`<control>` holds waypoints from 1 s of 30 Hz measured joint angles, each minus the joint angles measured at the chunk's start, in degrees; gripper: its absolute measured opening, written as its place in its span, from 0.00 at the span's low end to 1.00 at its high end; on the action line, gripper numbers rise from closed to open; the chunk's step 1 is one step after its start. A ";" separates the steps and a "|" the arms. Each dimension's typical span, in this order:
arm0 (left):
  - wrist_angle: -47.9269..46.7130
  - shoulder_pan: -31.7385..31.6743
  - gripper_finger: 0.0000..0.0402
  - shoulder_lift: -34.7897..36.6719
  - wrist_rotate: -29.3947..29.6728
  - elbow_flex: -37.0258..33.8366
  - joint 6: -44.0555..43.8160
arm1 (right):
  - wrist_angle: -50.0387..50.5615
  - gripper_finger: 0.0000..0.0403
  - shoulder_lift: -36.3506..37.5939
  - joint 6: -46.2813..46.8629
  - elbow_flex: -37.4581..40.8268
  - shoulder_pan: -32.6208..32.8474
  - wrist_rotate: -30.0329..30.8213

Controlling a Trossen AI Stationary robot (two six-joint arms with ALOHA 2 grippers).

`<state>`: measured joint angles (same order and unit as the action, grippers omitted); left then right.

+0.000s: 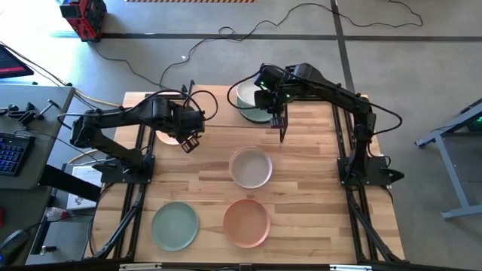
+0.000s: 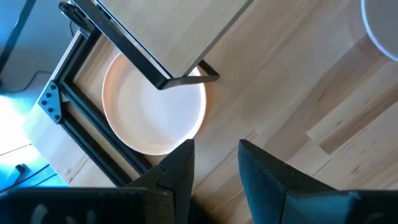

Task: Place and stack plates onto a shelf
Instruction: Stack the white plate on top of the green plate

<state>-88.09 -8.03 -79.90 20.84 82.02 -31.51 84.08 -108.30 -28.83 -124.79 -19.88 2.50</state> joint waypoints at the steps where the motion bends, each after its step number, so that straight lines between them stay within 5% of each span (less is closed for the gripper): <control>1: 0.31 0.00 0.28 0.00 0.00 0.00 0.00 | -0.02 0.00 -0.15 -0.04 0.03 -0.23 0.00; 30: 2.51 0.02 0.28 -0.02 -0.13 0.00 0.02 | 2.98 0.00 -5.50 -2.71 0.07 0.42 1.53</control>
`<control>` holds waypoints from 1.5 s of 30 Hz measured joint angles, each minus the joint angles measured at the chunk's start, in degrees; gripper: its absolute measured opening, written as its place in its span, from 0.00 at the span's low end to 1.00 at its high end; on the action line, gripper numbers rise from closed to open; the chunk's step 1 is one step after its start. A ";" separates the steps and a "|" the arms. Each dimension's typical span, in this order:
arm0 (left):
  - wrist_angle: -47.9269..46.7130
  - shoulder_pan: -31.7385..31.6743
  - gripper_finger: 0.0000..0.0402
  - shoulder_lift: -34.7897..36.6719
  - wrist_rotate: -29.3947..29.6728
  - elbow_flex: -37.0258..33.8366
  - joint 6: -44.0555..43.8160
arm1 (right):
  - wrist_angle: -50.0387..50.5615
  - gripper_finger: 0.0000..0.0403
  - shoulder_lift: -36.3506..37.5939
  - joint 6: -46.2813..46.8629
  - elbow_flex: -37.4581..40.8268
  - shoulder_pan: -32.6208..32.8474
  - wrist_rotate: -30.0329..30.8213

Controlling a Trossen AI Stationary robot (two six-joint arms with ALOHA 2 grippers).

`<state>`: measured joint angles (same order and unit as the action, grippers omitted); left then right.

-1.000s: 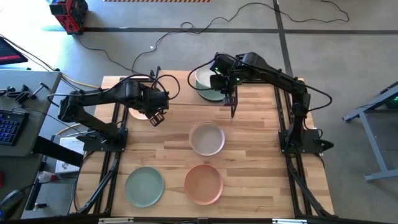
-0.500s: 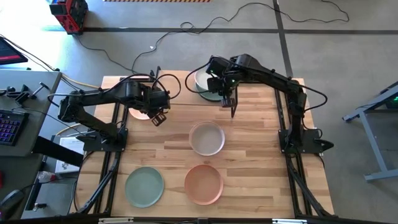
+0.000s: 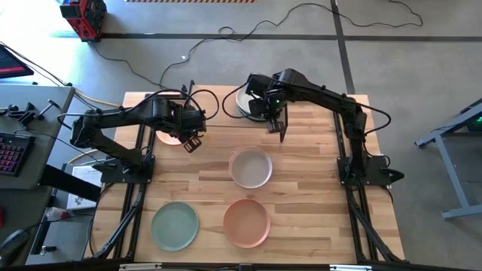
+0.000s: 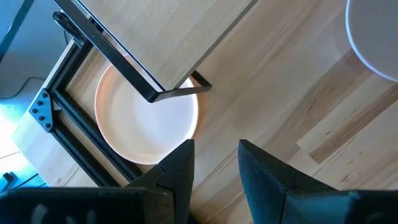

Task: Place and stack plates onto a shelf
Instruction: Stack the white plate on top of the green plate

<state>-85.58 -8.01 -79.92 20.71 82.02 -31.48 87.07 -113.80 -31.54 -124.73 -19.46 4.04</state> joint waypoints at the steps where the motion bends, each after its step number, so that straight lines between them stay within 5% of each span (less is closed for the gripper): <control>1: -0.04 0.00 0.28 0.00 0.00 0.00 0.00 | -0.22 0.00 0.02 0.01 0.00 -0.01 -0.03; 32: -0.02 0.04 0.28 0.00 -0.59 0.00 -1.33 | -0.67 0.00 0.07 5.31 0.00 0.12 0.10; 45: -0.02 0.04 0.28 0.00 -0.59 0.00 -1.36 | -1.36 0.00 0.09 5.74 0.00 0.43 5.67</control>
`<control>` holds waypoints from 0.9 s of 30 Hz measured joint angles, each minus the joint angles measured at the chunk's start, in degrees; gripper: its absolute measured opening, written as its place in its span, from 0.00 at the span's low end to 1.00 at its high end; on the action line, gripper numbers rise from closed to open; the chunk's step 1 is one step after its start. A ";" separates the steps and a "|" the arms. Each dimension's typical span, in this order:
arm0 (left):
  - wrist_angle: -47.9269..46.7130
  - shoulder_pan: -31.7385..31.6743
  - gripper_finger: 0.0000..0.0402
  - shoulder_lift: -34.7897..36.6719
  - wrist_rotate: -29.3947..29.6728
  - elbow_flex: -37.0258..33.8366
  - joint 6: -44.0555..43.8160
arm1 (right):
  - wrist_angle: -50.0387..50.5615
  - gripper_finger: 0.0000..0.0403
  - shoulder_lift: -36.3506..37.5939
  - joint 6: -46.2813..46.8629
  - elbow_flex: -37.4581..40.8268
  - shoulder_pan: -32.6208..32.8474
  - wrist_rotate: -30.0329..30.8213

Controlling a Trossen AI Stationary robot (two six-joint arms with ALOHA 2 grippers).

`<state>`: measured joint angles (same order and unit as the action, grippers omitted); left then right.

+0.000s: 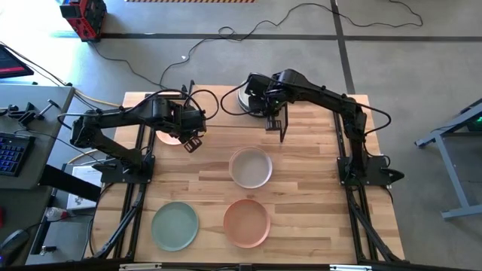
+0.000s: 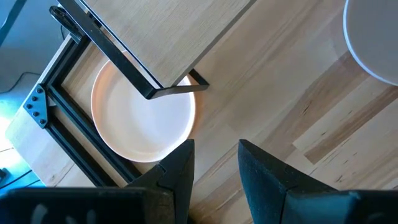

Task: Place and stack plates onto a shelf
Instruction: Stack the white plate on top of the green plate

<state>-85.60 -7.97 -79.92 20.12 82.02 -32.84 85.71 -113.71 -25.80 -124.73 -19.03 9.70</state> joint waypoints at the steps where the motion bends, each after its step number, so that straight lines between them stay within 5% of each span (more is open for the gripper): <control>1: 0.00 0.00 0.28 0.00 0.00 0.00 0.00 | -0.04 0.00 0.00 0.03 0.00 0.00 -0.78; 10: 0.00 0.00 0.28 0.00 0.00 0.00 0.00 | -0.06 0.01 0.02 0.29 0.00 -0.11 -2.16; 20: 0.00 0.00 0.28 0.00 0.00 0.00 0.00 | -2.07 0.24 0.02 0.29 0.00 0.07 2.84; 27: 0.00 0.00 0.28 0.00 0.00 0.00 0.00 | -1.84 0.28 0.02 0.28 0.00 -0.13 3.26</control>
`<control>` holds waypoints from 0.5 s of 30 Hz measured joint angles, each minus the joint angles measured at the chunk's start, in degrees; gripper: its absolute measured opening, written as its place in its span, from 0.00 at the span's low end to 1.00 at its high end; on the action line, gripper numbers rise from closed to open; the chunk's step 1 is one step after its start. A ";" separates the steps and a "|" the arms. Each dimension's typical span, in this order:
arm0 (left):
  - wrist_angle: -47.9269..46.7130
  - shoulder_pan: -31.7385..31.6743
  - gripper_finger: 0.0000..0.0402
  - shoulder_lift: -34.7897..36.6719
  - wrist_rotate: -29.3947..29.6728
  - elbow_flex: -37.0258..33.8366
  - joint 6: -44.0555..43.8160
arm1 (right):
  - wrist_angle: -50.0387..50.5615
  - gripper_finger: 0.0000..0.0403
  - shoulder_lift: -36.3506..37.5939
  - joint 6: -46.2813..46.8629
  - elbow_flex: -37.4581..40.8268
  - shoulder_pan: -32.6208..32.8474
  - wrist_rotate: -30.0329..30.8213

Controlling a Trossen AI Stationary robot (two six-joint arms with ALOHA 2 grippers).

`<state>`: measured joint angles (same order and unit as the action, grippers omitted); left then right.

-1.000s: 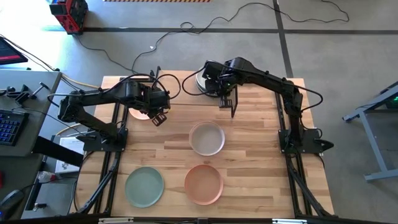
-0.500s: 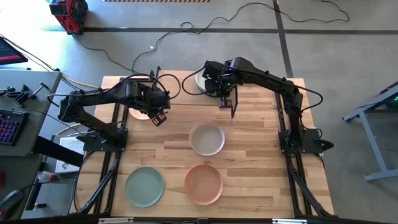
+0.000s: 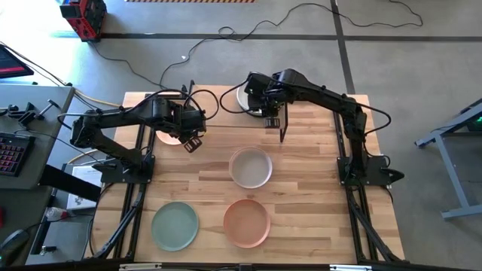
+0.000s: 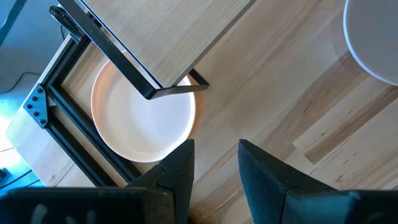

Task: Place and stack plates onto a shelf
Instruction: Stack the white plate on top of the green plate

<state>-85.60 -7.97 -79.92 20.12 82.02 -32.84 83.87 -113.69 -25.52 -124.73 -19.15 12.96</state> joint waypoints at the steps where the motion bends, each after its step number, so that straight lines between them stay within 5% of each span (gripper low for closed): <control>1: 0.00 0.02 0.28 0.00 0.00 0.00 0.00 | -0.03 0.28 -0.03 0.00 0.00 -0.08 0.02; 15: -0.02 0.02 0.28 0.01 0.00 0.00 -0.03 | -0.01 0.28 -3.10 1.51 -0.02 -3.06 -1.64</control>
<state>-85.62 -7.94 -79.91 20.12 82.02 -32.87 83.86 -116.79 -24.01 -124.75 -22.22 11.32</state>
